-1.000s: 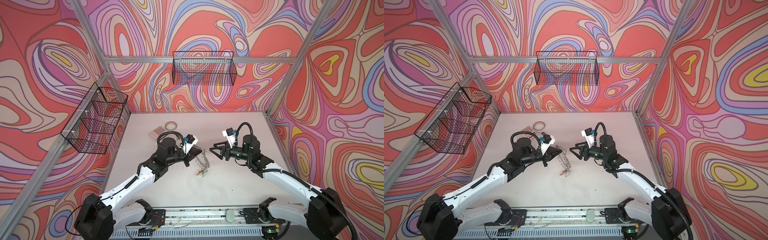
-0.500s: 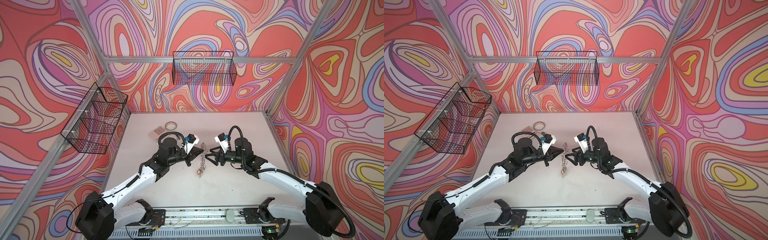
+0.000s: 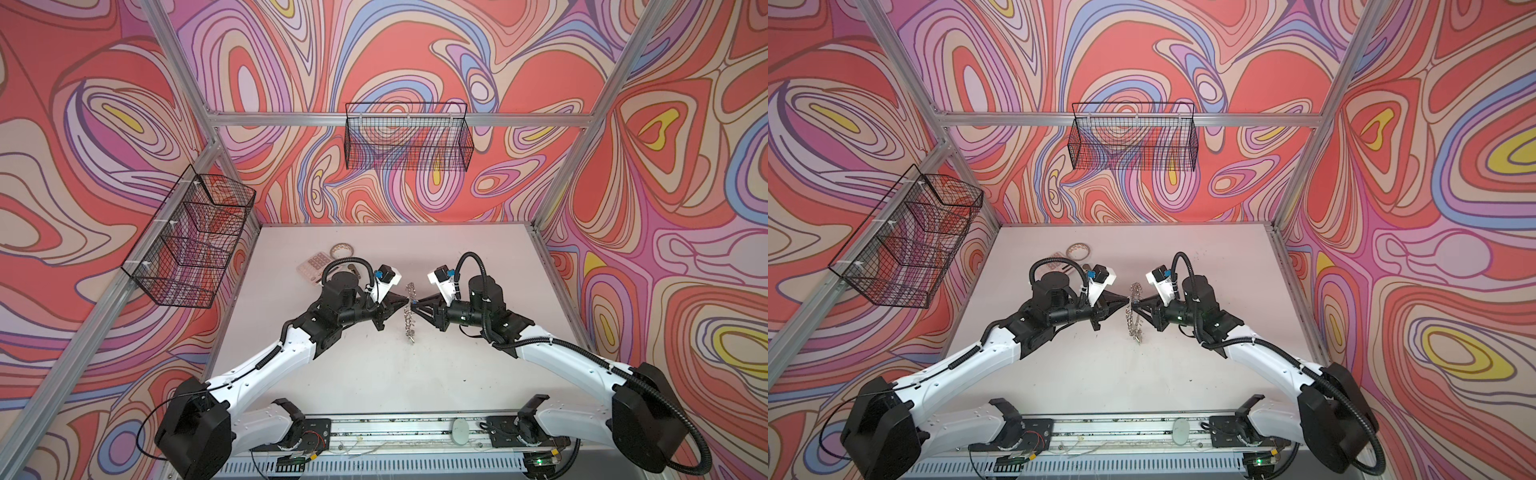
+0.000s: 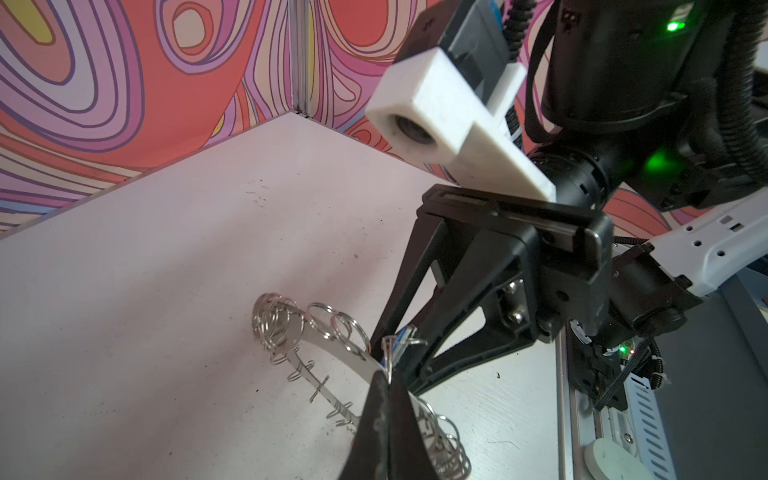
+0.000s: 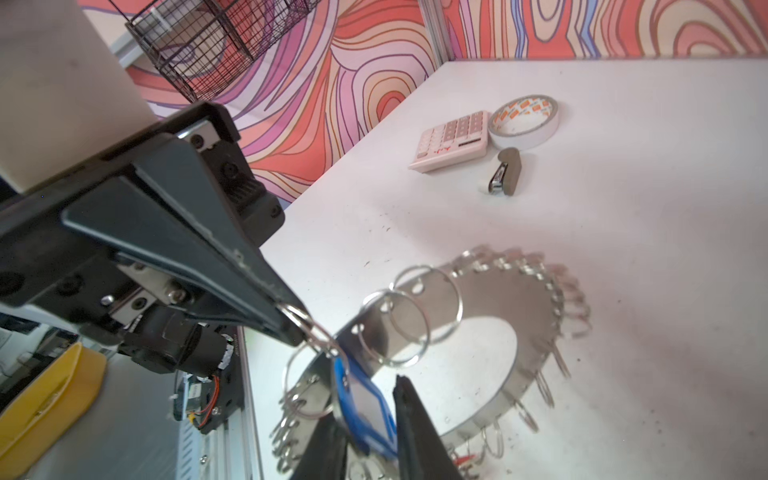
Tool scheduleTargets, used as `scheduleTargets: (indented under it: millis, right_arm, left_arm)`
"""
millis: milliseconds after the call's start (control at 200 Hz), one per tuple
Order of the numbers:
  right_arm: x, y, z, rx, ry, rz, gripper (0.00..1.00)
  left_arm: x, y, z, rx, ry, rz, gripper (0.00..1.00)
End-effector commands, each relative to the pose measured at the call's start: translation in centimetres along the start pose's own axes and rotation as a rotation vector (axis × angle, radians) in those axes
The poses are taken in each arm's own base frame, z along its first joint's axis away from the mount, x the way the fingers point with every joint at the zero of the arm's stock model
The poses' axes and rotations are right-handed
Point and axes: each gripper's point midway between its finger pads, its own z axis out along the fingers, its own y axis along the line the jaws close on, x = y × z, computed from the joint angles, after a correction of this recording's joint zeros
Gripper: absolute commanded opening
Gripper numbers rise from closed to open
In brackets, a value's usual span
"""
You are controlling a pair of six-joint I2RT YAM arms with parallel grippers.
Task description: Put the keys on the keyring
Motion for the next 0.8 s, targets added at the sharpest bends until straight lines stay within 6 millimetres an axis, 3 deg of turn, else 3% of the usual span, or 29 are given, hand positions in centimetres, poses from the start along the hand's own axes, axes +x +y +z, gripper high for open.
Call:
scheduleTargets:
  millis: [0,85,406,516,796]
  right_arm:
    - [0.1,0.2,0.1,-0.005,-0.006,-0.005,0.09]
    - [0.4,0.1,0.0,0.001,-0.004,0.003,0.00]
    - [2.0,-0.6,0.7,0.006,0.028,0.040,0.00]
    - [2.2,-0.2,1.6,-0.012,0.050,0.032,0.00]
    - [1.6,0.5,2.4,-0.038,0.061,0.016,0.00]
  left_arm:
    - [-2.4,-0.3,-0.3,-0.005,-0.046,0.003,0.00]
    - [-3.2,-0.2,-0.5,-0.017,-0.065,-0.012,0.00]
    - [-7.0,-1.1,-1.5,-0.030,-0.185,-0.011,0.00]
    - [-6.6,-1.8,-1.0,-0.009,-0.193,0.006,0.00]
    - [-4.3,-0.8,0.3,-0.018,-0.190,-0.059,0.00]
